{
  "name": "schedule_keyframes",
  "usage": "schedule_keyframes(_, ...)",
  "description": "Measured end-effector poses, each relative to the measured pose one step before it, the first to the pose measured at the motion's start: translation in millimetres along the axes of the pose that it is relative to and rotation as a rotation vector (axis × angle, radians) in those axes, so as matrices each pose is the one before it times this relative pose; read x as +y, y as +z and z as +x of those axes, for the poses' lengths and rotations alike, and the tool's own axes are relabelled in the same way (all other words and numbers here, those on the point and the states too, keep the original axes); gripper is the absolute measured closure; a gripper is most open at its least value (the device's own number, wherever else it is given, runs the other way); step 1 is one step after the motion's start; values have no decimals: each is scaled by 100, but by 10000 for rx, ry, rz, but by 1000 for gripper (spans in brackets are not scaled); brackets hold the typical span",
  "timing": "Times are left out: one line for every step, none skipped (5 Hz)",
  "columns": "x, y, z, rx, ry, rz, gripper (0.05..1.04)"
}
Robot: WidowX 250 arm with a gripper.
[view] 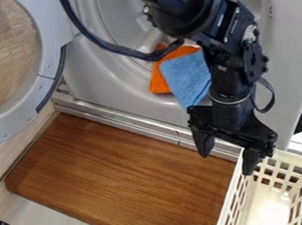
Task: Take the blue cloth and put above the table
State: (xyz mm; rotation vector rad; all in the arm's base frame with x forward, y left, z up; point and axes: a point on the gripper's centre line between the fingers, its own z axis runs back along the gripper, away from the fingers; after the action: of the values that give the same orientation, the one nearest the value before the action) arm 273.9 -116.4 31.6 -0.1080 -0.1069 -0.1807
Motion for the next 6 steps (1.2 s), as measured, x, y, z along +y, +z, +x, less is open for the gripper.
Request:
schedule_keyframes(179,-678,-421,268,31,81,84)
schedule_keyframes(559,582,3,-120,-342,601,84)
schedule_keyframes(912,2666,1016,-644,-598,741,84)
schedule_keyframes(2229,2148,1201,-454,-141,1055,84)
schedule_keyframes(3325,-399,898,-546,1091,317,84)
schedule_keyframes(1596,-710,1009,-219,326,43,84)
